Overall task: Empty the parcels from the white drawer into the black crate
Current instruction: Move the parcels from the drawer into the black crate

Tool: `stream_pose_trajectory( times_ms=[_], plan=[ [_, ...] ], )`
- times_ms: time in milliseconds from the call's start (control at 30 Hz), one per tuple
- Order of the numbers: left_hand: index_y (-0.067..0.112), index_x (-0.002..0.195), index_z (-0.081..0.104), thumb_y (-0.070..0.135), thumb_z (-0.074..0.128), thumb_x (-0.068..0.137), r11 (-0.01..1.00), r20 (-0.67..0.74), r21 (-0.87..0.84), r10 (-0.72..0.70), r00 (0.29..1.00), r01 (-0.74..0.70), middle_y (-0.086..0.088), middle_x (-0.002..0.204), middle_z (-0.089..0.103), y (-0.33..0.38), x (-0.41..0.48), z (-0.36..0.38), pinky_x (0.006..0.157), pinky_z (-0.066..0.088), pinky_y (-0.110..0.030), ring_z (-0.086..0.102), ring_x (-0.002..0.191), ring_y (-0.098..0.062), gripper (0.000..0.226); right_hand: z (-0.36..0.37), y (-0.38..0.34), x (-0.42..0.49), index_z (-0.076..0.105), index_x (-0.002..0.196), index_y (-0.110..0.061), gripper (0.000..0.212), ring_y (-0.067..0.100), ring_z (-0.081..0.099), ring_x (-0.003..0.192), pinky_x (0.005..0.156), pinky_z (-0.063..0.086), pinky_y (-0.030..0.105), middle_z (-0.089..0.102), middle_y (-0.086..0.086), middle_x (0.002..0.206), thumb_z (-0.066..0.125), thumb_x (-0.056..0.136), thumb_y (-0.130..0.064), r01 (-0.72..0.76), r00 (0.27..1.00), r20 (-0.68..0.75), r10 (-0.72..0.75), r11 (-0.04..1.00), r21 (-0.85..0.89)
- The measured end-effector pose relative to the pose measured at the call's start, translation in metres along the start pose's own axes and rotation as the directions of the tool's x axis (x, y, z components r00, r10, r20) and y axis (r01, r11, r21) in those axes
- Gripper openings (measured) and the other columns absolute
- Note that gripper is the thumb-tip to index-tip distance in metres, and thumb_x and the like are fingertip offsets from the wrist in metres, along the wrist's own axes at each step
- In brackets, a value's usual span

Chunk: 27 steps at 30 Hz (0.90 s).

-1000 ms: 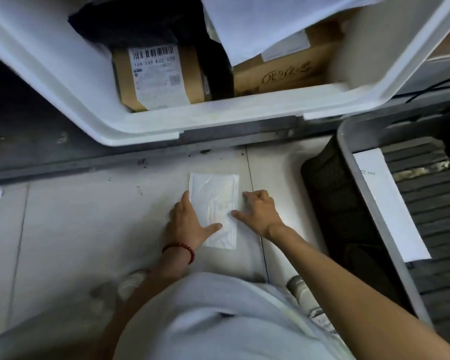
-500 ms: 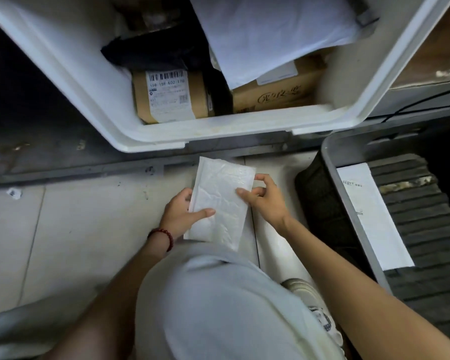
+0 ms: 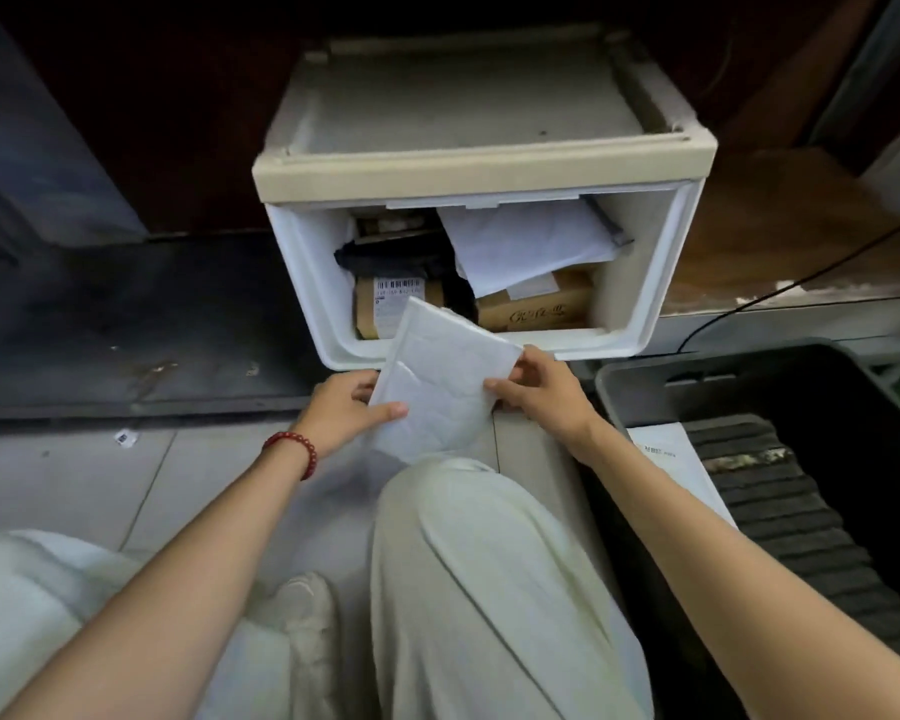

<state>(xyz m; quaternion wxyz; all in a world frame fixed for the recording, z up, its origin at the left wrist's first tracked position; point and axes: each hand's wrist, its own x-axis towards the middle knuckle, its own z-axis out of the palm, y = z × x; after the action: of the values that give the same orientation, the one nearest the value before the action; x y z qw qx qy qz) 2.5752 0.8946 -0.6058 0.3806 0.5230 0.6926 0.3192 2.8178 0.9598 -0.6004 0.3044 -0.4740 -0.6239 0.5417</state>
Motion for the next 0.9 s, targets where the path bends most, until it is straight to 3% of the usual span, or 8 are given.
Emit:
stream_pose_trajectory(
  times_ms=[167,300,400,500,600,733,833,900],
  plan=[
    [0.019,0.100,0.068,0.028,0.073,0.083,0.987,-0.104,0.119,0.119,0.987,-0.106,0.009,0.091,0.070,0.033,-0.024,-0.027,0.072,0.049,-0.017,0.064,0.085,-0.005,0.021,-0.002,-0.050,-0.014,0.064,0.092,-0.014,0.006,0.003,0.051,0.055,0.049,0.040,0.011,0.056,-0.004,0.074,0.068,0.089,-0.016,0.089,0.996,-0.010,-0.090,0.996,-0.031],
    [0.026,0.083,0.065,0.050,0.065,0.084,0.962,-0.233,0.256,0.157,0.960,-0.095,0.017,0.066,0.062,0.051,-0.039,-0.051,0.059,0.044,-0.021,0.057,0.068,-0.003,0.024,0.000,-0.078,-0.011,0.066,0.101,-0.010,0.021,0.009,0.046,0.059,0.052,0.041,0.024,0.059,-0.003,0.079,0.068,0.088,-0.026,0.085,0.994,-0.066,-0.091,0.992,-0.088],
    [0.027,0.086,0.066,0.058,0.062,0.082,0.957,-0.373,0.283,0.177,0.911,-0.070,0.015,0.078,0.070,0.056,-0.049,-0.067,0.071,0.053,-0.031,0.064,0.080,-0.008,0.032,0.011,-0.097,-0.010,0.062,0.094,-0.011,0.011,0.010,0.043,0.053,0.050,0.039,0.024,0.056,0.001,0.073,0.064,0.087,-0.019,0.059,0.991,-0.125,-0.053,0.997,0.044],
    [0.027,0.087,0.064,0.053,0.061,0.085,0.954,-0.439,0.292,0.197,0.877,-0.068,0.016,0.081,0.069,0.059,-0.063,-0.068,0.074,0.055,-0.035,0.065,0.081,-0.009,0.026,0.024,-0.109,-0.014,0.055,0.088,-0.018,0.005,0.012,0.056,0.055,0.052,0.049,0.025,0.065,0.001,0.076,0.053,0.090,-0.014,0.007,0.999,-0.039,0.003,0.965,0.263],
    [0.028,0.087,0.063,0.046,0.062,0.086,0.948,-0.451,0.311,0.203,0.869,-0.060,0.017,0.082,0.066,0.058,-0.076,-0.060,0.074,0.056,-0.035,0.063,0.079,-0.006,0.019,0.027,-0.103,-0.020,0.057,0.090,-0.018,0.022,0.019,0.068,0.078,0.055,0.056,0.030,0.072,0.000,0.092,0.038,0.098,-0.025,-0.111,0.994,0.061,0.094,0.894,0.434],
    [0.032,0.081,0.067,0.039,0.070,0.081,0.948,-0.364,0.303,0.211,0.907,-0.099,0.017,0.088,0.068,0.047,-0.083,-0.045,0.079,0.056,-0.035,0.064,0.088,-0.004,0.007,0.018,-0.066,-0.028,0.058,0.095,-0.017,0.044,0.020,0.070,0.078,0.056,0.057,0.033,0.069,0.004,0.090,0.028,0.102,-0.048,-0.200,0.978,0.059,0.201,0.813,0.547],
    [0.034,0.077,0.065,0.032,0.070,0.081,0.914,-0.308,0.386,0.257,0.916,-0.126,0.014,0.092,0.067,0.042,-0.084,-0.036,0.077,0.053,-0.029,0.063,0.092,-0.005,0.008,0.012,-0.044,-0.034,0.059,0.097,-0.013,0.055,0.020,0.070,0.084,0.058,0.057,0.029,0.072,0.004,0.090,0.039,0.093,-0.063,-0.267,0.960,0.080,0.270,0.780,0.566],
    [0.034,0.076,0.064,0.029,0.070,0.082,0.899,-0.292,0.421,0.263,0.920,-0.123,0.013,0.093,0.064,0.041,-0.084,-0.032,0.074,0.053,-0.029,0.062,0.091,-0.006,0.009,0.010,-0.040,-0.034,0.059,0.111,-0.010,0.043,0.020,0.068,0.087,0.059,0.057,0.026,0.065,0.012,0.104,0.058,0.090,-0.047,-0.267,0.962,0.099,0.256,0.795,0.544]
  ],
)
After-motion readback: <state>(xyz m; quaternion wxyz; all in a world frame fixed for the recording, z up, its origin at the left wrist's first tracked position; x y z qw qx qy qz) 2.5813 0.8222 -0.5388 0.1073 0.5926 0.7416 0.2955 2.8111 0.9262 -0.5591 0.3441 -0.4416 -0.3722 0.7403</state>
